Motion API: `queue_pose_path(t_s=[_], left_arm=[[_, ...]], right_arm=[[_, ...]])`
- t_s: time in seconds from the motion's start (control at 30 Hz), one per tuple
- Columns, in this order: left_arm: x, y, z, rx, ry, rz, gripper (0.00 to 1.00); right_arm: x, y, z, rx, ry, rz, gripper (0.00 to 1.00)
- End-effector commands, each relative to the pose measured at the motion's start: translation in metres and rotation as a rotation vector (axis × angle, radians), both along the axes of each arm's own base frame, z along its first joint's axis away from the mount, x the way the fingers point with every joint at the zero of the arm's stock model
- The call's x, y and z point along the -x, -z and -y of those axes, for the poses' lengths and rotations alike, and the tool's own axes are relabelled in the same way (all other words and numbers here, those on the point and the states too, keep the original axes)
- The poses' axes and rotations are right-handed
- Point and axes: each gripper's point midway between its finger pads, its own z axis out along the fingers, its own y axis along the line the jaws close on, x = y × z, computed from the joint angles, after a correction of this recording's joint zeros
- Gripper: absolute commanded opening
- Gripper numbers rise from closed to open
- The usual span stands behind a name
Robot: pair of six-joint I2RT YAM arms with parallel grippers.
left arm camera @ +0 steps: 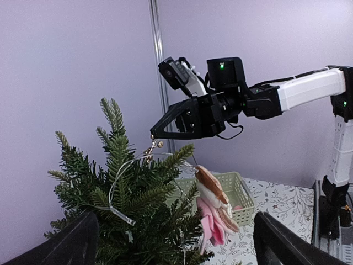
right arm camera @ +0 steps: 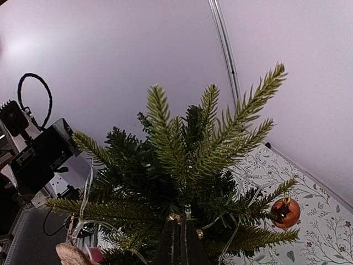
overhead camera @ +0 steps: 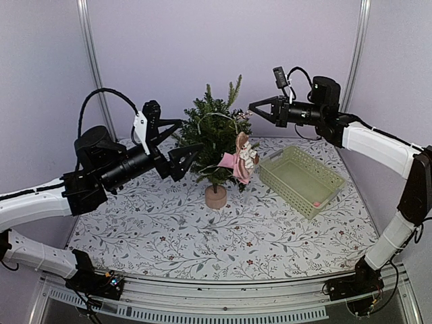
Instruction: Decorate the small christmas tree
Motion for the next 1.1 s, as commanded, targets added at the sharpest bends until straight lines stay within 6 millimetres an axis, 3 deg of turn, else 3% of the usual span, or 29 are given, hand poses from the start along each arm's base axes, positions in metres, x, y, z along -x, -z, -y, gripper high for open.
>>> queue_pose_path(t_s=[0.0,0.23,0.47,0.7,0.83,1.07], left_arm=[[-0.005,0.002,-0.002,0.011,-0.006,-0.006,0.99],[-0.006,0.006,-0.004,0.006,-0.011,-0.008,0.99],[-0.007,0.007,-0.005,-0.001,-0.016,-0.005,0.99],[-0.008,0.008,-0.005,-0.005,-0.016,-0.003,0.99],[-0.008,0.007,-0.006,-0.003,-0.017,0.000,1.00],[-0.007,0.005,-0.006,0.001,-0.010,0.001,0.99]], right_arm=[[-0.005,0.013,-0.013,0.032,-0.029,-0.008,0.00],[-0.016,0.035,-0.026,0.059,-0.041,-0.043,0.00],[-0.016,0.038,-0.032,0.069,-0.059,-0.045,0.04],[-0.014,0.028,-0.027,0.076,-0.027,-0.024,0.24],[-0.010,0.019,-0.021,0.076,-0.003,0.000,0.30],[-0.012,0.007,-0.002,0.060,0.052,0.016,0.51]])
